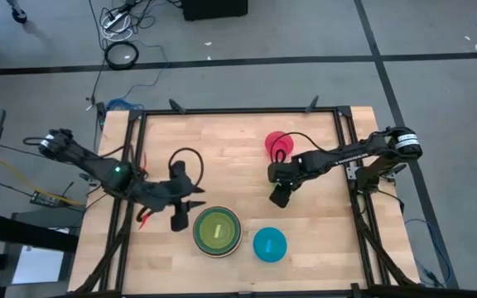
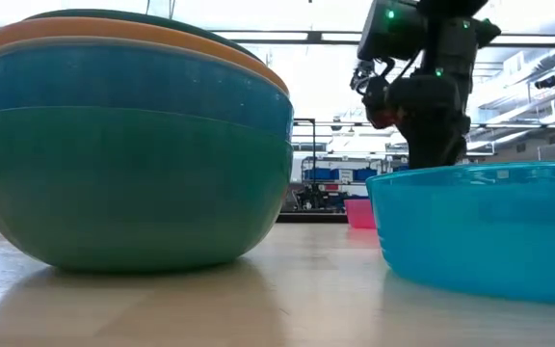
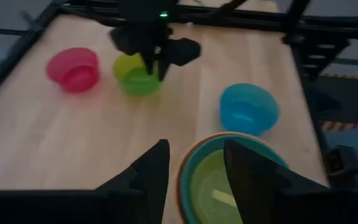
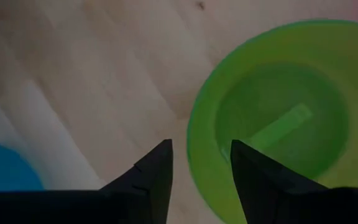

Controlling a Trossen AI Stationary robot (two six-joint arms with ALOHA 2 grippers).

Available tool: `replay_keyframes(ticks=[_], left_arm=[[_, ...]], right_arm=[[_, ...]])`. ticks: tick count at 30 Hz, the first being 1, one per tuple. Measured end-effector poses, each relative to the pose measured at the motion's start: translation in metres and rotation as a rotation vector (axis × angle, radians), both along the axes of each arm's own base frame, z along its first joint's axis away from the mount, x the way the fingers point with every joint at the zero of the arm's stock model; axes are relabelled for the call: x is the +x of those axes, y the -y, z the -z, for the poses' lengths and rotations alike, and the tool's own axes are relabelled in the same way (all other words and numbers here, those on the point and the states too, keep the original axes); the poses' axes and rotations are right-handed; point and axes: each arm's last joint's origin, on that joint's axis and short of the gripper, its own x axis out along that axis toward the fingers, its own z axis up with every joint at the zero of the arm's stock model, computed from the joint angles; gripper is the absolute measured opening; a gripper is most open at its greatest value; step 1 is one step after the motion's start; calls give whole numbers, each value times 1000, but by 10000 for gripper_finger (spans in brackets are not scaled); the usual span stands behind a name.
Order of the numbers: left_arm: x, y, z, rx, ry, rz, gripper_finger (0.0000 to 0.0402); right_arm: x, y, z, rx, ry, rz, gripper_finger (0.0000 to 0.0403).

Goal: Nest bowls inside each other
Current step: Stack the green bowl on top of the yellow bowl

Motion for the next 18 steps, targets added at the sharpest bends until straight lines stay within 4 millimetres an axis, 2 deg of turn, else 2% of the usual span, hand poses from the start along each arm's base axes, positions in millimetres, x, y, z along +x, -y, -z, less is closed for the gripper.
replay_keyframes(ticks=[9,12,16,18], left_arm=[[-3,-3,2,44,-24,-42,162],[-3,-4,2,56,-21,-56,162],[-6,-6,6,89,-61,-82,162],[-10,-8,10,102,-108,-110,162]], right_arm=[[-7,3,25,-65,61,11,141],[-10,5,32,-76,68,-1,106],[-10,5,32,-78,82,-66,18],[-6,2,27,-77,99,-85,11]])
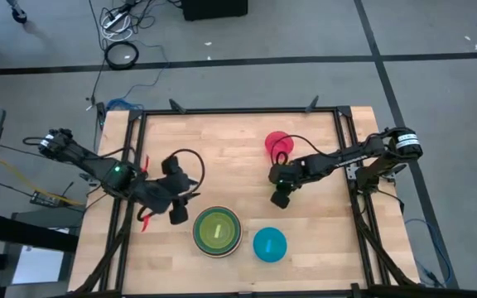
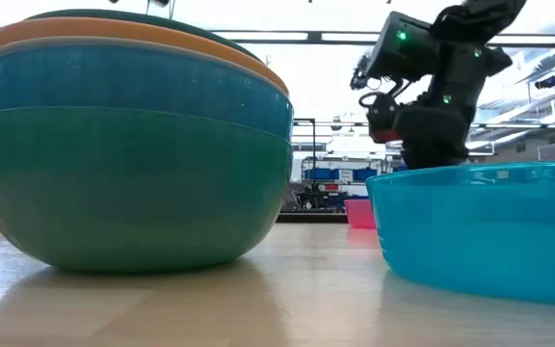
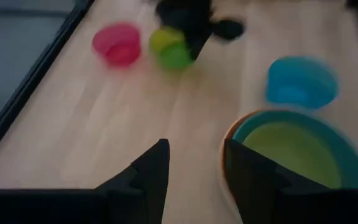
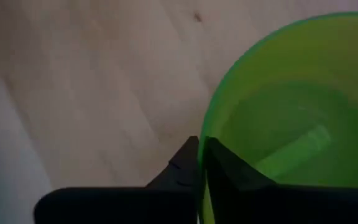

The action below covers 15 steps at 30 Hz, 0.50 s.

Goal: Nest bowls inside each other
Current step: Stack the green bowl on top of the yellow bowl

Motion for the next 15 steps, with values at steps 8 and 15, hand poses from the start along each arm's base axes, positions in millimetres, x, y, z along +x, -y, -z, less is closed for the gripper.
replay_keyframes(ticks=[8,15], left_arm=[[-10,-5,9,7,-104,-80,161],[-10,-5,8,5,-96,-77,161]], right_arm=[[34,-25,-96,-12,426,-239,1],[61,-60,-133,167,710,-522,0]])
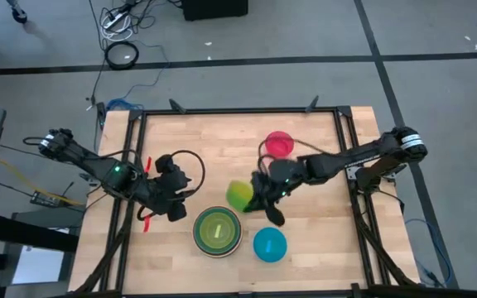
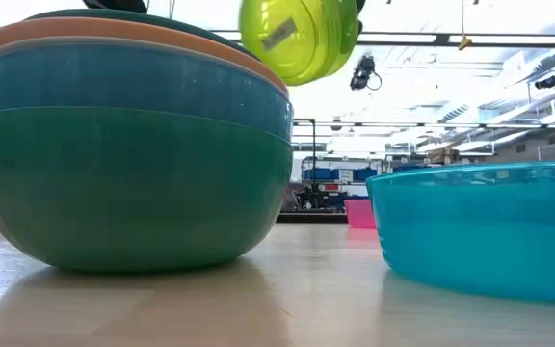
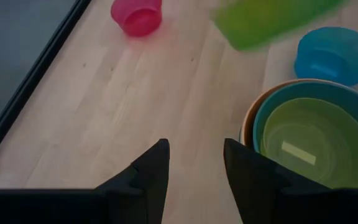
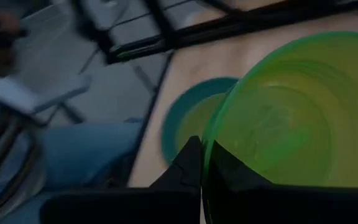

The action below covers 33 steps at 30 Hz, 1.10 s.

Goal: Nest bowls inside each other
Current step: Stack the green bowl on top of the yellow bowl

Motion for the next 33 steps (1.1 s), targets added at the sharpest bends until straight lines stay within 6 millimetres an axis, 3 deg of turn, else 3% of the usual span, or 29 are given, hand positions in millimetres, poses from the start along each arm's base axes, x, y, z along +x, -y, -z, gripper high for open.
replay_keyframes(ticks=[7,15,27,33], left_arm=[[0,0,0,3,1,4,161],[1,0,-1,14,13,11,161],[1,0,-1,20,13,13,161],[2,1,-1,19,15,13,161]], right_arm=[[24,-25,19,67,-34,-185,0],[38,-23,27,74,-50,-189,3],[45,-11,27,143,-36,-177,96],[41,-7,30,196,-116,-220,114]])
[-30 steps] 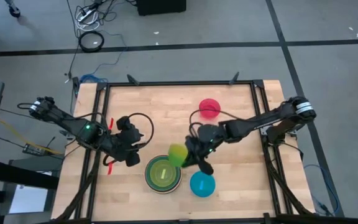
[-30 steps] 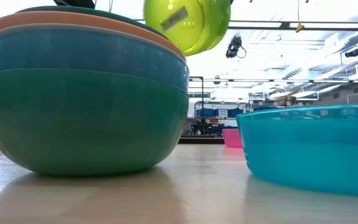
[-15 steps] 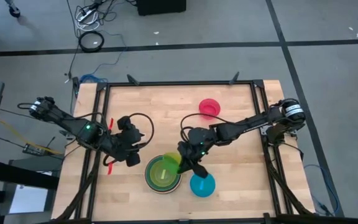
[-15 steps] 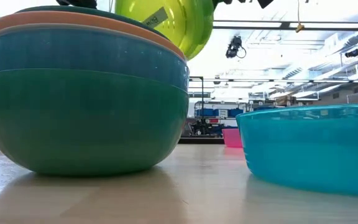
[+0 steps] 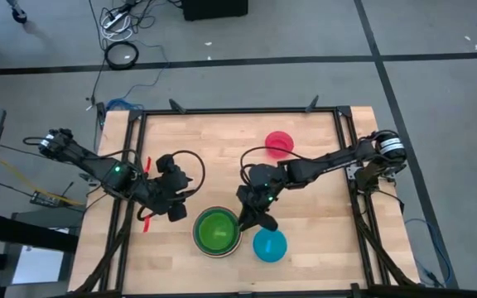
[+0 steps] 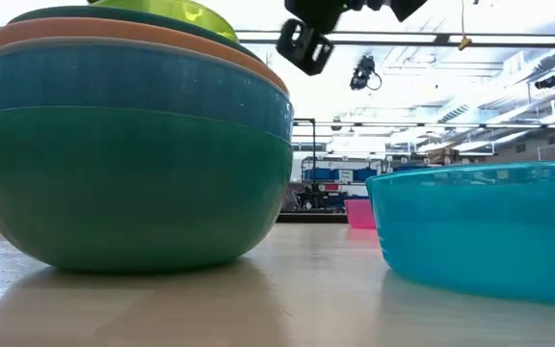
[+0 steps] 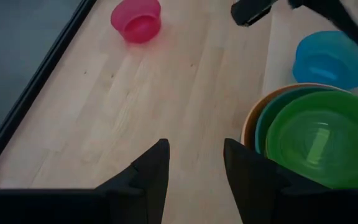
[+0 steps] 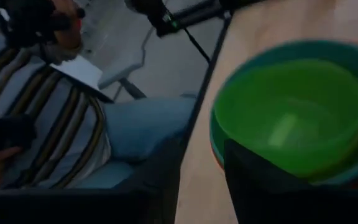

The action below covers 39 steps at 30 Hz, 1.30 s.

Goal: Nest bowls inside each other
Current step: Stack the green bowl on top of the yellow bowl, then stack the blue bowl on top of the green bowl

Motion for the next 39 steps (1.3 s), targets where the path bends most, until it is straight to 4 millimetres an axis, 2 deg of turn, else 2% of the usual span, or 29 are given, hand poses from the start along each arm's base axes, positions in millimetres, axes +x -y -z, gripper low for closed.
replay_keyframes(ticks=[3,8,19,22,29,33,36,39], left_arm=[[1,1,-1,-18,11,4,161],[2,1,-1,-23,20,7,161],[2,1,-1,-20,23,2,161],[2,1,-1,-17,25,0,161],[2,1,-1,-14,26,-5,161],[2,1,-1,-16,29,-6,161],[2,1,-1,-15,27,-6,161],[2,1,-2,-19,34,-6,161]], right_arm=[[-5,1,0,-20,-33,-7,113],[-2,-8,-8,-29,85,-12,110],[2,-3,-3,-185,127,215,93],[4,-6,6,-201,106,212,91],[18,-20,44,-208,49,159,91],[19,-20,53,-213,8,160,89],[15,-18,45,-216,14,159,89],[5,-11,15,-205,78,170,88]])
